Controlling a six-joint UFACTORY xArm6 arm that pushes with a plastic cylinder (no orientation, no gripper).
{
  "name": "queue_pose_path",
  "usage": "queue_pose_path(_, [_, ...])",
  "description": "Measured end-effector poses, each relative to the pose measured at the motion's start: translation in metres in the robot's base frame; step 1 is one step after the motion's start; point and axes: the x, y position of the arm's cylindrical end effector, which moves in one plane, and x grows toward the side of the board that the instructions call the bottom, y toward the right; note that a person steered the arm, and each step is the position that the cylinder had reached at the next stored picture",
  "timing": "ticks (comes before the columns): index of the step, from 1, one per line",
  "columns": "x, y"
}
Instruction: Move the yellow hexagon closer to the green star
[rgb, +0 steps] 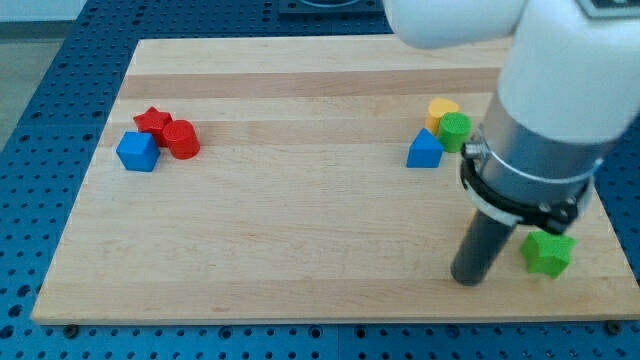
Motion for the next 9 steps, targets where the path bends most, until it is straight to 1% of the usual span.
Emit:
queue_pose_path(2, [-0.059,-0.009])
queue_pose_path(3, [-0.071,-0.007])
queue_pose_path(6, [-0.071,0.029])
queue_pose_path(9, [-0.059,0.029])
